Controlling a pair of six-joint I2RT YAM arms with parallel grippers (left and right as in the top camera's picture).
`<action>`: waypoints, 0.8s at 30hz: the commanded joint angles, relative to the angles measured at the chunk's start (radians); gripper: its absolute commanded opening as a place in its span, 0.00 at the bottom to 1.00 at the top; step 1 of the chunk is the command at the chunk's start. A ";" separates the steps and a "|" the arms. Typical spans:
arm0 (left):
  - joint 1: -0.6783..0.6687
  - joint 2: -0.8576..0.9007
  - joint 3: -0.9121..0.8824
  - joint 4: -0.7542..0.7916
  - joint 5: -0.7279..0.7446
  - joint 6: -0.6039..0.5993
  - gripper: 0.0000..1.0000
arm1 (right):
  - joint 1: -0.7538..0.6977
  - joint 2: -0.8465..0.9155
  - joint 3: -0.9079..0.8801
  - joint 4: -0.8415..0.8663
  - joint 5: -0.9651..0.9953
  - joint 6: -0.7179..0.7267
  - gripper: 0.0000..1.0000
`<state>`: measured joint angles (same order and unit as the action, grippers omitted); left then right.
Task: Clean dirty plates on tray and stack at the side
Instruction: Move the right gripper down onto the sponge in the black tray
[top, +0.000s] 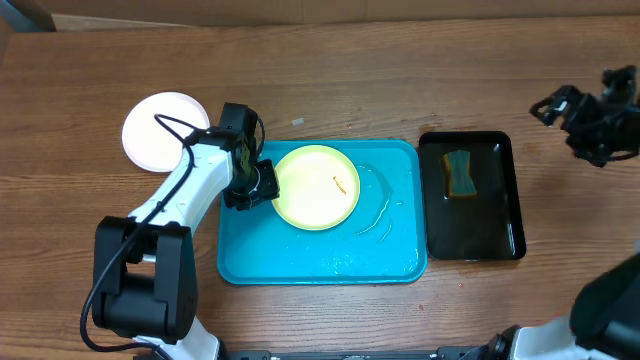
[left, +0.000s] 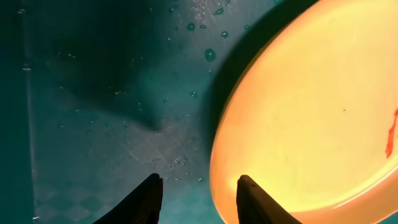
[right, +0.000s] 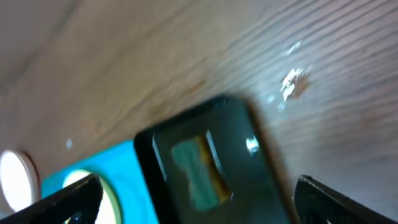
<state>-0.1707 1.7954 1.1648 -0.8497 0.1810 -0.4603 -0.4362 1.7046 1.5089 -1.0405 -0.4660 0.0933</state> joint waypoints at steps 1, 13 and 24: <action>-0.010 -0.017 -0.006 -0.003 -0.031 0.018 0.43 | 0.130 -0.054 0.027 -0.075 0.151 -0.016 1.00; -0.036 -0.017 -0.013 0.008 -0.031 -0.037 0.62 | 0.399 -0.053 -0.171 0.034 0.369 0.029 0.65; -0.046 -0.017 -0.013 0.024 -0.035 -0.037 0.68 | 0.467 -0.051 -0.502 0.387 0.446 0.034 0.76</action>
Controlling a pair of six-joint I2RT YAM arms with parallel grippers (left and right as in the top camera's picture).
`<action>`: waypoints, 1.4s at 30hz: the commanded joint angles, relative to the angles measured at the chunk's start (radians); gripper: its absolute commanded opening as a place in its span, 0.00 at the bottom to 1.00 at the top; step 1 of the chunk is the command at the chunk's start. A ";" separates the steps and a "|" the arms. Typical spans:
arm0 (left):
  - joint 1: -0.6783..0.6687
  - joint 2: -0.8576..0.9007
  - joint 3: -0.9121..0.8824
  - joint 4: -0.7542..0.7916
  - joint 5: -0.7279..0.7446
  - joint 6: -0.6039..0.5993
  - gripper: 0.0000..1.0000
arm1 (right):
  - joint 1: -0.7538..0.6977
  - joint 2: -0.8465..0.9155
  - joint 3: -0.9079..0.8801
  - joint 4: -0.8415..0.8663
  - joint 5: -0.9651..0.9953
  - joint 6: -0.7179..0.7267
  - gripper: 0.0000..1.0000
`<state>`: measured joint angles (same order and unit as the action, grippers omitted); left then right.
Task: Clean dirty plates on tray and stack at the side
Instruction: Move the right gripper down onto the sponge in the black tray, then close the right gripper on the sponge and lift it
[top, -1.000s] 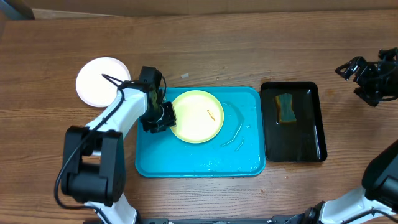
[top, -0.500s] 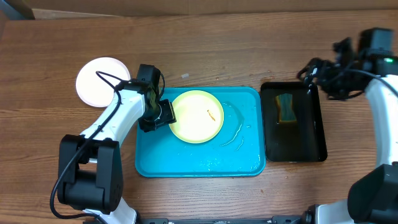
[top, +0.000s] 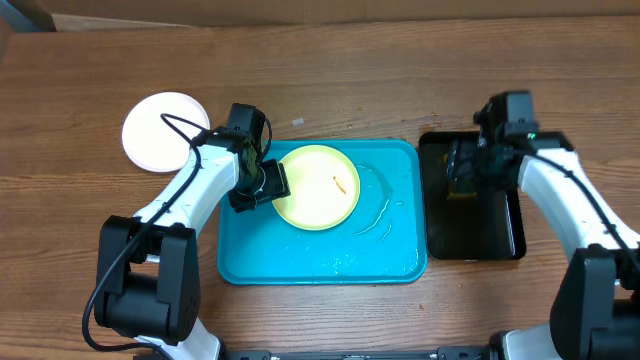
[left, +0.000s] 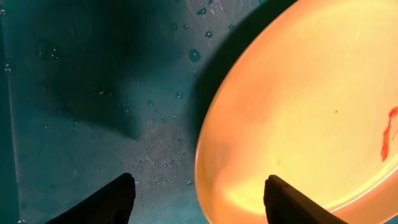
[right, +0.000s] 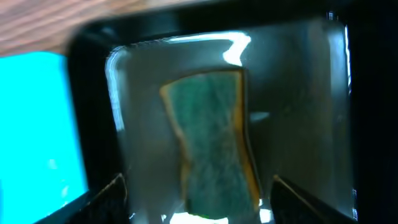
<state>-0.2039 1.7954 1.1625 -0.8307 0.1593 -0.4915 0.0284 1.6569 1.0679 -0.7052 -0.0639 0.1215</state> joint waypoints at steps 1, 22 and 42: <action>-0.014 -0.017 -0.011 0.006 -0.013 -0.006 0.68 | 0.002 -0.003 -0.088 0.084 0.044 0.005 0.76; -0.021 -0.017 -0.023 0.033 -0.013 -0.006 0.66 | 0.002 -0.006 -0.078 0.081 0.044 0.005 0.45; -0.021 -0.017 -0.023 0.036 -0.014 -0.006 0.66 | 0.002 0.156 -0.061 0.185 0.044 0.005 0.19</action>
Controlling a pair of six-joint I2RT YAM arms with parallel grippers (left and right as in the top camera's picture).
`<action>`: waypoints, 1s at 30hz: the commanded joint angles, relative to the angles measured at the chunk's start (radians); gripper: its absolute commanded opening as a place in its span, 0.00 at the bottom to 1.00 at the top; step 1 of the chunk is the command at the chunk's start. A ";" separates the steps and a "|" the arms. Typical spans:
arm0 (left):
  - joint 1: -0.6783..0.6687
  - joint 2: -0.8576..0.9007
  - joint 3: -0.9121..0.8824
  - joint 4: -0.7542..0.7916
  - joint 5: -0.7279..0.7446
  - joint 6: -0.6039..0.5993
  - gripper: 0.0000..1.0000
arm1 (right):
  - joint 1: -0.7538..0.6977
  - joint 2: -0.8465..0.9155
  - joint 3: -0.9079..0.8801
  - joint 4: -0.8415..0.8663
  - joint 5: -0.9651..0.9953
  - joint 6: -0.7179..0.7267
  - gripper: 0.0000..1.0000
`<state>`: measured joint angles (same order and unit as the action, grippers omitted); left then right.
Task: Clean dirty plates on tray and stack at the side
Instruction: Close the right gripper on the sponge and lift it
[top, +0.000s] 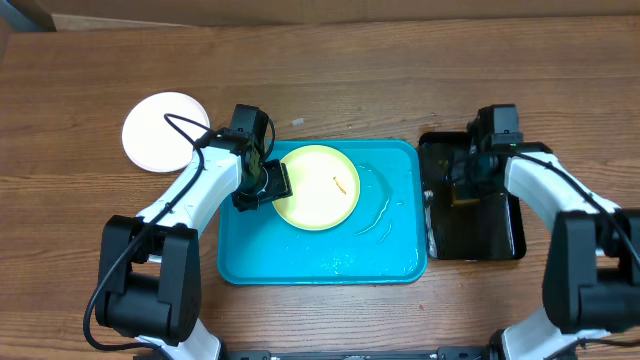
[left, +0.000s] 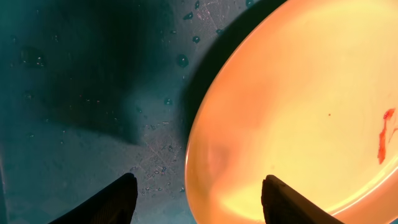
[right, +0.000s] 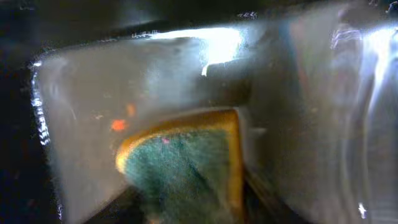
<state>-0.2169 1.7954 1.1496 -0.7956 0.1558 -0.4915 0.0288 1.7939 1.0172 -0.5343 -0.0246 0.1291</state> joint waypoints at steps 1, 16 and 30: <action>-0.008 -0.017 -0.010 0.001 -0.010 -0.006 0.66 | 0.002 0.019 -0.010 0.018 0.005 -0.003 0.08; -0.014 -0.017 -0.010 0.011 -0.010 -0.006 0.46 | 0.002 -0.004 0.089 -0.184 0.002 -0.003 0.44; -0.014 -0.017 -0.027 0.026 -0.041 -0.006 0.37 | 0.002 -0.004 0.027 -0.121 0.006 -0.003 0.40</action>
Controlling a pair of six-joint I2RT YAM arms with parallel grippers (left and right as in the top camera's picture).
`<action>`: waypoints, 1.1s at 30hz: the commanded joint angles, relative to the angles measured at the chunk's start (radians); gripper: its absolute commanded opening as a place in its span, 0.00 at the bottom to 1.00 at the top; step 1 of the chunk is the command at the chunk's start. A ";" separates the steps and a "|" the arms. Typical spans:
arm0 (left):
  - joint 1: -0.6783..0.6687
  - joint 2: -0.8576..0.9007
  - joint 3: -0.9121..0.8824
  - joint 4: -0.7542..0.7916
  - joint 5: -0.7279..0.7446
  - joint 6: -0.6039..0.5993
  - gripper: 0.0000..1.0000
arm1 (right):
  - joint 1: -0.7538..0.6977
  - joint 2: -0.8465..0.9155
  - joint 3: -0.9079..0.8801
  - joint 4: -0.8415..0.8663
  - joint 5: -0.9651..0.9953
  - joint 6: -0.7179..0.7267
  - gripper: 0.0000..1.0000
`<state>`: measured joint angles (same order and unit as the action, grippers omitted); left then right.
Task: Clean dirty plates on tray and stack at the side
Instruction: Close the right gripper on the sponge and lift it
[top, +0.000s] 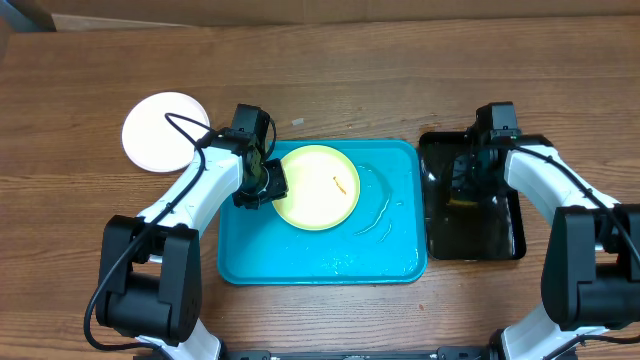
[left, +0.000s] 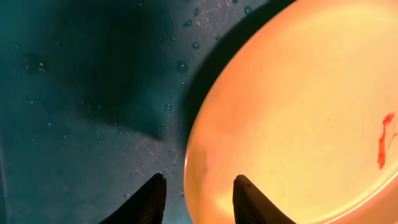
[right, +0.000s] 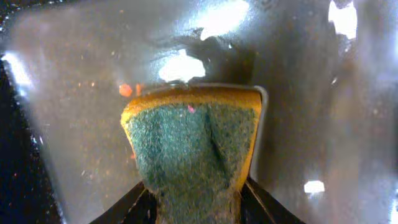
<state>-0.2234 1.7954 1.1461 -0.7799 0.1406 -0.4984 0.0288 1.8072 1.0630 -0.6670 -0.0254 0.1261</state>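
Observation:
A yellow plate (top: 316, 190) with a red streak (left: 382, 140) lies on the wet teal tray (top: 320, 255). My left gripper (top: 262, 186) sits at the plate's left rim. In the left wrist view the gripper (left: 199, 199) is shut on that rim, one finger over the tray (left: 74, 93) and one over the plate (left: 292, 112). My right gripper (top: 468, 182) is over the black tray (top: 475, 235). In the right wrist view it (right: 193, 205) is shut on the green-and-yellow sponge (right: 193, 143), which is pinched in at the fingers.
A clean white plate (top: 162, 132) lies on the wooden table left of the teal tray. The black tray holds shallow water (right: 74, 93) with a few orange crumbs. Water streaks mark the teal tray to the right of the yellow plate.
The left jaws went from wide open to narrow, closing on the yellow plate's rim. The right gripper now grips the sponge, which shows fuller and nearer the view's middle.
First the left jaws stood narrow at the plate's rim and the right arm was off at the far right. Then the left jaws were wide and the right gripper was open over the sponge. It then sat low at the sponge, and now both are shut.

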 joint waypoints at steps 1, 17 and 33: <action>-0.007 -0.017 -0.034 0.025 -0.025 0.000 0.38 | 0.002 -0.017 -0.019 0.012 0.007 0.000 0.39; -0.007 -0.017 -0.059 0.060 -0.021 -0.003 0.30 | 0.002 -0.017 -0.019 0.014 0.025 0.000 0.31; -0.007 -0.017 -0.059 0.063 -0.018 -0.003 0.04 | 0.002 -0.119 0.135 -0.171 0.028 0.004 0.04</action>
<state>-0.2234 1.7954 1.0981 -0.7189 0.1329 -0.4988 0.0284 1.7672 1.1515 -0.8379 -0.0105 0.1272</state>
